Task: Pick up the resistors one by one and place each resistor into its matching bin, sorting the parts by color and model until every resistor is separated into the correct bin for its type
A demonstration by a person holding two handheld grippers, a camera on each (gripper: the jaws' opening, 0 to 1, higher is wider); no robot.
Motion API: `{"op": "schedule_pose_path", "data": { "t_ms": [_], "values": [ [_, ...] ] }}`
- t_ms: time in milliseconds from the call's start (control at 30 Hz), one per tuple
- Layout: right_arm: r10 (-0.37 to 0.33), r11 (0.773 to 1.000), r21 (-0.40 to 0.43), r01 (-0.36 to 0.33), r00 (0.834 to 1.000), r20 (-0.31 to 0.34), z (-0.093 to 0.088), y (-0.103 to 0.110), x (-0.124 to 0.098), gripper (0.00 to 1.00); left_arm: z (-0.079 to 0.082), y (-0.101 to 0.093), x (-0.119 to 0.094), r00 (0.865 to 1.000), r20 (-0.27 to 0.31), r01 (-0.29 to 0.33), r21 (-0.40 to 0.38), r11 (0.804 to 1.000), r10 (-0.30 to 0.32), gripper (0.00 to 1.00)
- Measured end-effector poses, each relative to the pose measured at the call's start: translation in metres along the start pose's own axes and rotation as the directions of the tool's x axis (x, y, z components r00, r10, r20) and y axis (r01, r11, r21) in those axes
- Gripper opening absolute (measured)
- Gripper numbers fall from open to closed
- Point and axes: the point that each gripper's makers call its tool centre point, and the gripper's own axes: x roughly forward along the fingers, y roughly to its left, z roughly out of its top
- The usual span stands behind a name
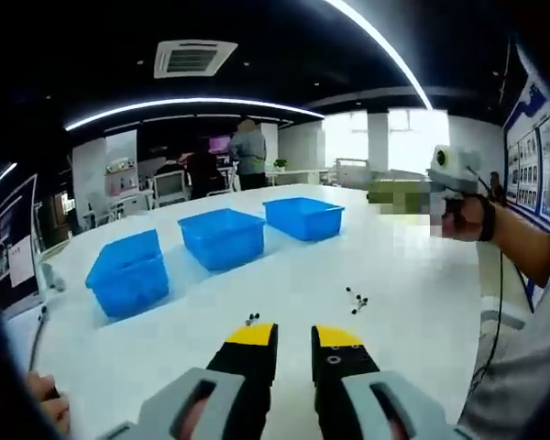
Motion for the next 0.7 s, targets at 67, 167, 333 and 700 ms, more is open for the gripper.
{"op": "schedule_pose_path", "data": {
  "t_ms": [67, 167, 333, 700],
  "values": [
    [-0.003, 1.000, 0.014, 0.003, 1.000, 0.005, -0.002, 0.003, -0.008, 0.21, 0.002, -0.005, 0.003, 0.999, -0.018, 0.039, 0.035, 0.999, -0.039, 0.18],
    [-0.008, 1.000, 0.016, 0.008, 1.000, 0.017, 0.001, 0.004, -0.014, 0.21, 0.001, -0.015, 0.010, 0.991, -0.077, 0.121, 0.110, 0.987, -0.113, 0.18],
    [-0.019, 1.000, -0.011, 0.019, 0.999, 0.034, 0.006, 0.002, -0.021, 0.21, -0.001, -0.038, 0.026, 0.952, -0.189, 0.278, 0.196, 0.941, -0.242, 0.18],
    [-0.005, 0.999, -0.032, 0.006, 1.000, 0.025, 0.002, 0.008, -0.032, 0.20, -0.009, -0.058, 0.060, 0.858, -0.365, 0.446, 0.177, 0.877, -0.362, 0.15]
  ]
}}
